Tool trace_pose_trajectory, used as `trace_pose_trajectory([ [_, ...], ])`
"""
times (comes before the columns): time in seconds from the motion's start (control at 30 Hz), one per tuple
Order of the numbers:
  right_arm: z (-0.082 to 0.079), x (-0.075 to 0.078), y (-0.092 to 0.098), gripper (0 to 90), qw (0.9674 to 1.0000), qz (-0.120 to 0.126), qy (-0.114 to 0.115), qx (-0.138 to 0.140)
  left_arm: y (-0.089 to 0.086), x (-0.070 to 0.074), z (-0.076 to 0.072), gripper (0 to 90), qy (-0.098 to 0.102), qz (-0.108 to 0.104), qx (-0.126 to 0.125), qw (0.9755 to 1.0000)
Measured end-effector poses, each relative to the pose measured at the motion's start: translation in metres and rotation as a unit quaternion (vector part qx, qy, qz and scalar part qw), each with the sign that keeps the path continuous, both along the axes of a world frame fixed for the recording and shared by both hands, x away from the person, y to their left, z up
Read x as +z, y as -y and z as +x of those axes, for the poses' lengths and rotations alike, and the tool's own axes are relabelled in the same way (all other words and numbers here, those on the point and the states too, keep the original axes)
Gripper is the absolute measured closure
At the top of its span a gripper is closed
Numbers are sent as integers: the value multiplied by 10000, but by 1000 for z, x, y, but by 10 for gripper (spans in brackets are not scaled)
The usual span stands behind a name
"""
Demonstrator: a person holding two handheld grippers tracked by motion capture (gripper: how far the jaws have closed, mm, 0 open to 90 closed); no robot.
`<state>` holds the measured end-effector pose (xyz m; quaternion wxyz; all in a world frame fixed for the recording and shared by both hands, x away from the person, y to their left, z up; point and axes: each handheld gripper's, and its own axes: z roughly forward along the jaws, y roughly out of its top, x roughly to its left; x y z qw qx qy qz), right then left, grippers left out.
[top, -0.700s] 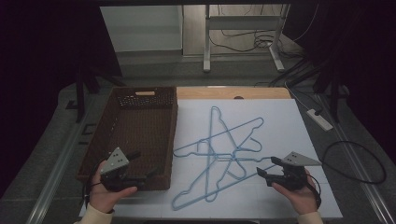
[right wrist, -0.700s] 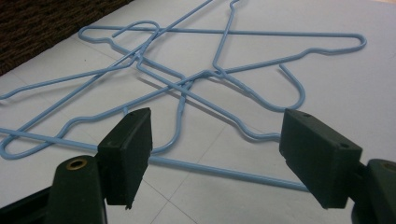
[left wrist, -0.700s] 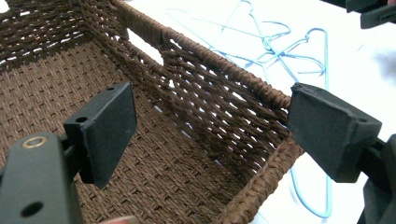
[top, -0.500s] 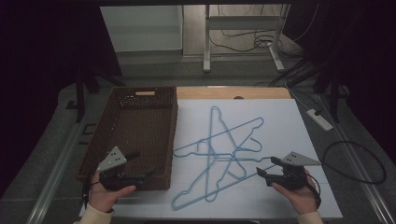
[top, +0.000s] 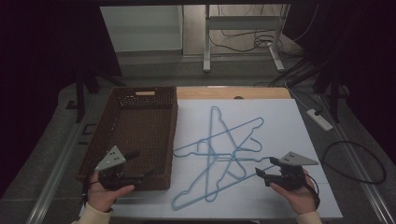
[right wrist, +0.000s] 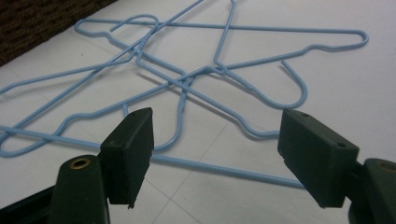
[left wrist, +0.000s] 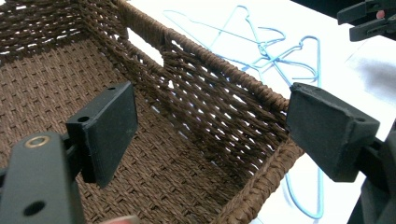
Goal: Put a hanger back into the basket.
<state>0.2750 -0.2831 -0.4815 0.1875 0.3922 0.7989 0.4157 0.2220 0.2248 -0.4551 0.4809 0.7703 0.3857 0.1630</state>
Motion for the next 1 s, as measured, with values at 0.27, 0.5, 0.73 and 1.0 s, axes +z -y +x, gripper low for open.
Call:
trace_pose_trajectory([
  [0.27,2,2,-5,280,10000,-48,-40,-13,2,3,0,178,16,41,-56,10000],
  [0.5,12,10,-15,285,9999,46,-122,60,2,2,1,183,-1,39,-117,9999],
  [0.73,34,22,-53,307,9985,-111,-382,364,3,3,0,186,5,23,-169,9999],
  [1.0,67,17,-102,337,9937,-550,-765,604,7,1,1,187,-26,68,-247,9997],
])
